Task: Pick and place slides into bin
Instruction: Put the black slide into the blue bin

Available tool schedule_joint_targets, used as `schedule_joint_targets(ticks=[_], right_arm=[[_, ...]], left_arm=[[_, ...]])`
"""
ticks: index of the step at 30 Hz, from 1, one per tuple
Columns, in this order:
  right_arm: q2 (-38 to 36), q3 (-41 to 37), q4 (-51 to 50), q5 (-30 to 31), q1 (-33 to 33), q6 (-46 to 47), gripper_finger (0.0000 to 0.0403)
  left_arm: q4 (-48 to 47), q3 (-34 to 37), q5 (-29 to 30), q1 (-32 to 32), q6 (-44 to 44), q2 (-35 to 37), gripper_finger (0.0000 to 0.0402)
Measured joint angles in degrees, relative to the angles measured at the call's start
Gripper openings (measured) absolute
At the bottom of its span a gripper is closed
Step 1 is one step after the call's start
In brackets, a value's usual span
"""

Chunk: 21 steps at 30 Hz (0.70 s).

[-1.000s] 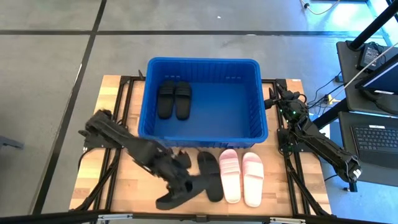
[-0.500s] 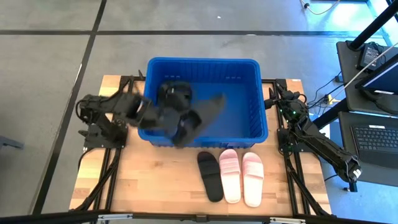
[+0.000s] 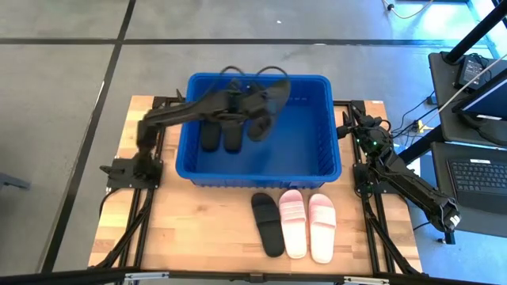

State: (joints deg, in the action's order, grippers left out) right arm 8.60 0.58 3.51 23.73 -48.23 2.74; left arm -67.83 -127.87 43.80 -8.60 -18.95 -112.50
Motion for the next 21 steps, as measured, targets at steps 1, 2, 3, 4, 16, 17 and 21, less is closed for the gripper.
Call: schedule_joint_targets(ticks=[1,2,3,4,16,17,21], right_arm=[[0.0,0.0,0.0,0.0,0.0,0.0,0.0193],[0.0,0.0,0.0,0.0,0.0,0.0,0.0193],[0.0,0.0,0.0,0.0,0.0,0.0,0.0193],[0.0,0.0,0.0,0.0,0.0,0.0,0.0193],[0.0,0.0,0.0,0.0,0.0,-0.3,0.0193],[0.0,0.0,0.0,0.0,0.0,-0.3,0.0193],[0.0,0.0,0.0,0.0,0.0,-0.3,0.0193]], left_arm=[[0.0,0.0,-0.3,-0.8,-0.3,-1.4,0.0002],[-0.1,0.0,-0.5,-1.6,-0.4,-2.7,0.0002],[-0.1,0.0,-0.9,-2.2,-0.6,-4.1,0.0002],[-0.1,0.0,-1.5,-2.8,-1.1,-5.5,0.0002],[5.0,0.0,-8.0,-6.2,-1.9,-19.9,0.0002],[5.4,0.0,-8.0,-6.4,-1.9,-20.5,0.0002],[6.9,0.0,-8.2,-7.6,-2.6,-22.6,0.0003]])
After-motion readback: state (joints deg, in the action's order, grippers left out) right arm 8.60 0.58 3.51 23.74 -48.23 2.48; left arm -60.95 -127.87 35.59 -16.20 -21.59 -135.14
